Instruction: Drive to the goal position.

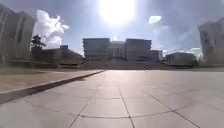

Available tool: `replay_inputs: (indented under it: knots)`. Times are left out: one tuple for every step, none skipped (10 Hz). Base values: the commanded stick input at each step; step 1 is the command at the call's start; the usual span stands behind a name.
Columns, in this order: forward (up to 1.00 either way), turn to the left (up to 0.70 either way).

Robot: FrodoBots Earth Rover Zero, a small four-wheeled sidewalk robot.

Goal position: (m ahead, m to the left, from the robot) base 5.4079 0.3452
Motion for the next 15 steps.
replay_inputs:
  knots:
    - [1.00, 0.01]
    - [1.00, 0.01]
    - [1.00, 0.01]
    - [1.00, 0.01]
    - [1.00, -0.11]
    - [1.00, -0.37]
    - [1.00, -0.16]
    - [1.00, 0.01]
    - [1.00, 0.01]
    - [1.00, 0.01]
    - [1.00, 0.01]
    - [1.00, 0.01]
    - [1.00, 0.01]
    - [1.00, 0.01]
    - [1.00, 0.01]
